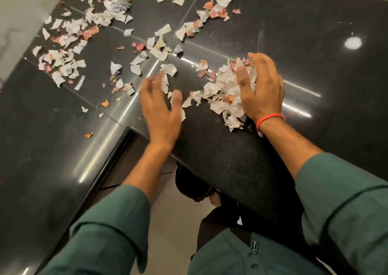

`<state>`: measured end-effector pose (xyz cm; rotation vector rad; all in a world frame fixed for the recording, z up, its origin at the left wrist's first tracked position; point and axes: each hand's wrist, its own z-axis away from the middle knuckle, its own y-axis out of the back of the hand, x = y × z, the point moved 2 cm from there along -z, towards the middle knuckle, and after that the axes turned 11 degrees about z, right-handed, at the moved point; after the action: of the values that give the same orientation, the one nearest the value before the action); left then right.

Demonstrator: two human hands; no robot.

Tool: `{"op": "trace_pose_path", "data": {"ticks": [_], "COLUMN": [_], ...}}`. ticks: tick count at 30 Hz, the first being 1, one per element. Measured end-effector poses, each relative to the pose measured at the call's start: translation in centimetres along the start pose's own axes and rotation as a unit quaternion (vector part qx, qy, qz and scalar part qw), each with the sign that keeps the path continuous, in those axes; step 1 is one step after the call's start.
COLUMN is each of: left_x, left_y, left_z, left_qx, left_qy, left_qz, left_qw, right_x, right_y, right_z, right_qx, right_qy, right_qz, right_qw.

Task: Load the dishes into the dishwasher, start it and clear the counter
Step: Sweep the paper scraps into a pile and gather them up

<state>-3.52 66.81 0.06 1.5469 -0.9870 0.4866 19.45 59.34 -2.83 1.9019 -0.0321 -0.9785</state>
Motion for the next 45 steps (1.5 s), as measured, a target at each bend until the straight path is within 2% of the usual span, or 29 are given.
{"op": "trace_pose_path", "data": {"ticks": [2,4,6,10,12,14,18,25,28,34,37,41,43,45], "left_x": [-2.4,-3.9,-4.0,-1.2,0.8,1.9,1.7,1.2,1.8,2.5,2.2,1.4,1.1,1.3], "left_y": [0.7,0.4,-0.6,-3.6,-5.3,-6.4,-7.0,-9.6,-10.2,-8.7,-8.4,-8.2,-8.8,-9.7], "left_z": [-2.5,-4.0,-4.5,-3.6,-2.2,-1.2,-2.6,-8.8,-8.4,-4.4,-3.8,-6.4,-8.2,-9.3], "left_qx": [0.011,-0.011,-0.042,-0.135,-0.216,-0.257,-0.207,-0.179,-0.186,-0.247,-0.219,-0.153,-0.169,-0.218], "left_qy": [0.101,0.147,0.108,0.003,-0.091,-0.140,-0.104,-0.038,-0.068,-0.145,-0.151,-0.080,-0.049,-0.077], "left_qz": [-0.021,-0.067,-0.109,-0.072,-0.067,-0.042,0.042,-0.032,-0.034,0.117,0.150,0.114,0.078,0.022], "left_qw": [0.995,0.987,0.987,0.988,0.970,0.955,0.972,0.983,0.980,0.951,0.952,0.978,0.981,0.973], "right_x": [0.0,-0.1,-0.1,-0.1,-0.2,-0.3,-0.2,-0.2,-0.4,-0.4,-0.3,-0.5,-0.6,-0.7], "right_y": [-0.2,-0.3,-0.3,-0.2,-0.2,-0.1,-0.2,-0.3,-0.2,-0.2,-0.2,-0.2,-0.1,-0.1], "right_z": [0.0,0.0,0.0,0.0,0.0,0.0,0.0,0.0,0.0,-0.1,-0.1,-0.1,-0.1,0.0], "right_qx": [-0.006,-0.010,-0.008,-0.010,-0.010,-0.008,-0.005,-0.010,-0.006,-0.001,-0.002,-0.005,-0.003,-0.003], "right_qy": [0.002,0.003,0.004,0.004,0.005,0.009,0.007,0.001,0.002,0.003,0.007,0.009,0.010,0.010], "right_qz": [0.020,0.029,0.032,0.033,0.030,0.027,0.032,0.044,0.043,0.046,0.050,0.050,0.049,0.059], "right_qw": [1.000,1.000,0.999,0.999,0.999,1.000,0.999,0.999,0.999,0.999,0.999,0.999,0.999,0.998]}}
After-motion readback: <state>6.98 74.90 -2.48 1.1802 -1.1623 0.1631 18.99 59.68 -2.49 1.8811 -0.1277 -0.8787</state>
